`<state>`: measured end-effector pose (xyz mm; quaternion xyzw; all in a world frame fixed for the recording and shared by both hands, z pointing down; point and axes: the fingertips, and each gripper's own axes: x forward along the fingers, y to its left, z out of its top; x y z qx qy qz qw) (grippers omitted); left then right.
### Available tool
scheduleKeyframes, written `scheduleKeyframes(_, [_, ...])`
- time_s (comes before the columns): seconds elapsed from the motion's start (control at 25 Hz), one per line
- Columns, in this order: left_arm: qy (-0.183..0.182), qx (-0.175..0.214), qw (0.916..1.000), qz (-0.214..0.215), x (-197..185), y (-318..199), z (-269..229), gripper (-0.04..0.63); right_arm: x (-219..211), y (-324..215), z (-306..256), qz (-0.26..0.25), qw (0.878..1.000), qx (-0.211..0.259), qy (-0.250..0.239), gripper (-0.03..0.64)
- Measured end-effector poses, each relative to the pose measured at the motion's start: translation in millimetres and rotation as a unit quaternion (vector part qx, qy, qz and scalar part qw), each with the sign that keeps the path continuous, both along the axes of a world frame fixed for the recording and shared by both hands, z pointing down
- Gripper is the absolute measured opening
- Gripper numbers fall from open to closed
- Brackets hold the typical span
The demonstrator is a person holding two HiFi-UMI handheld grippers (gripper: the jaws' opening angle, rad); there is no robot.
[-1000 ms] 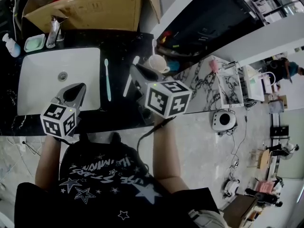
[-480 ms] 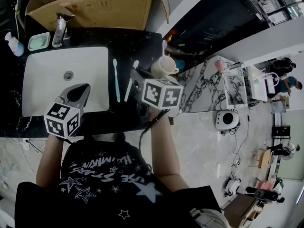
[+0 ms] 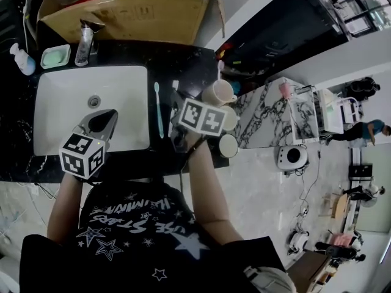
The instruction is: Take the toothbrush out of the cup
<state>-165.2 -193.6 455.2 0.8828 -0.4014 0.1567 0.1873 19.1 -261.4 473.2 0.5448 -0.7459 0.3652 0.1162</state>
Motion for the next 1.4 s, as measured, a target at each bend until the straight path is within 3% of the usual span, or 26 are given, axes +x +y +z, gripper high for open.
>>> scheduleKeyframes(0.32, [0.01, 0.0, 0.9999, 0.008, -11.2, -10.4, -0.7, 0.009, -8.5, -4.3, 22.8, 0.013, 0.999, -0.027, 0.018, 0.026])
scheduleKeyframes(0.72, [0.016, -0.014, 0.9993, 0.031, -25.4, -3.8, 7.5, 0.009, -13.0, -8.5, 42.8, 0.017, 0.994, -0.058, 0.095, 0.031])
scheduleKeyframes(0.92, [0.018, -0.017, 0.9989, 0.04, -35.6, -1.7, 8.4, 0.009, -13.2, -5.0, 42.5, 0.028, 0.991, -0.06, 0.115, 0.078])
scheduleKeyframes(1.12, [0.019, -0.023, 0.9984, 0.048, -43.6, -2.0, 12.9, 0.009, -6.1, 4.1, 18.5, 0.052, 0.989, -0.031, 0.135, 0.091])
scheduleKeyframes(1.4, [0.018, -0.021, 0.9989, 0.037, -36.3, -5.1, 12.8, 0.009, 24.9, 14.6, -58.6, 0.064, 0.981, 0.069, 0.171, 0.098])
